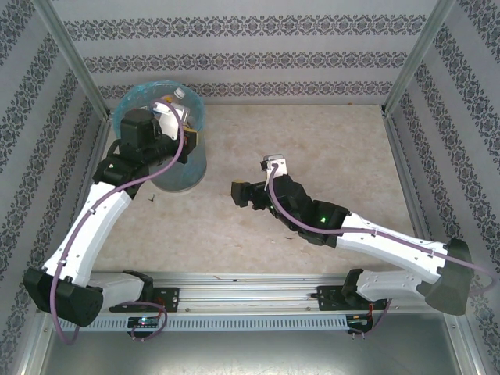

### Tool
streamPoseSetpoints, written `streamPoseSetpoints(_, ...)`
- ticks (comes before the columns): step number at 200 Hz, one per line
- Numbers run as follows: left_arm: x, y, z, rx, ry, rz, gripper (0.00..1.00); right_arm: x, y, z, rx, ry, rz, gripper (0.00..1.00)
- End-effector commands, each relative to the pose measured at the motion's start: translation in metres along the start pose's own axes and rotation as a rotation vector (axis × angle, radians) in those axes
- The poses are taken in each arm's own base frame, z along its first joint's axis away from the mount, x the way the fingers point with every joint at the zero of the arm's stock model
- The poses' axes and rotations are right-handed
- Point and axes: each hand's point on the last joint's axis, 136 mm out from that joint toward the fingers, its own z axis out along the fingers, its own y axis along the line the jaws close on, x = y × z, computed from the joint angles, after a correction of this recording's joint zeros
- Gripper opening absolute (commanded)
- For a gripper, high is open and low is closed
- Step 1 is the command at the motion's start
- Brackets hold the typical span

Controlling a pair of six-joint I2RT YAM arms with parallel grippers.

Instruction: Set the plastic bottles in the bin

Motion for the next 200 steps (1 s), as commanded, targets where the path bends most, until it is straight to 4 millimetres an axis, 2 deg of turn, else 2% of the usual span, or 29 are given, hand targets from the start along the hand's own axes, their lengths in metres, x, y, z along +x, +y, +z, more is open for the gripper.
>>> streamPoseSetpoints(1,0.018,0.017,0.003,-0.092,0.064,-0.028,0.09,-0.008,0.001,0.000,-0.004,-0.009,0.029,0.98)
streamPoseSetpoints(29,0.031,0.024,0.008,-0.116,0.089,-0.091,0.06,-0.006,0.000,0.001,-0.001,-0.003,0.036,0.98)
streamPoseSetpoints(73,0.030,0.038,0.004,-0.168,0.054,-0.181,0.04,-0.003,0.002,0.004,-0.007,0.015,0.041,0.98)
streamPoseSetpoints(98,0.017,0.038,-0.003,-0.167,0.030,-0.223,0.04,-0.003,0.003,0.004,-0.009,0.018,0.040,0.98)
streamPoseSetpoints(129,-0.011,0.019,-0.016,-0.074,-0.032,-0.250,0.03,-0.003,0.001,0.003,-0.007,0.016,0.046,0.98)
streamPoseSetpoints(170,-0.036,0.017,-0.035,-0.085,-0.093,-0.278,0.04,-0.002,0.000,0.002,-0.004,0.019,0.047,0.98)
streamPoseSetpoints(200,-0.046,0.003,-0.030,0.009,-0.108,-0.322,0.03,-0.003,-0.002,0.002,0.001,0.017,0.042,0.98)
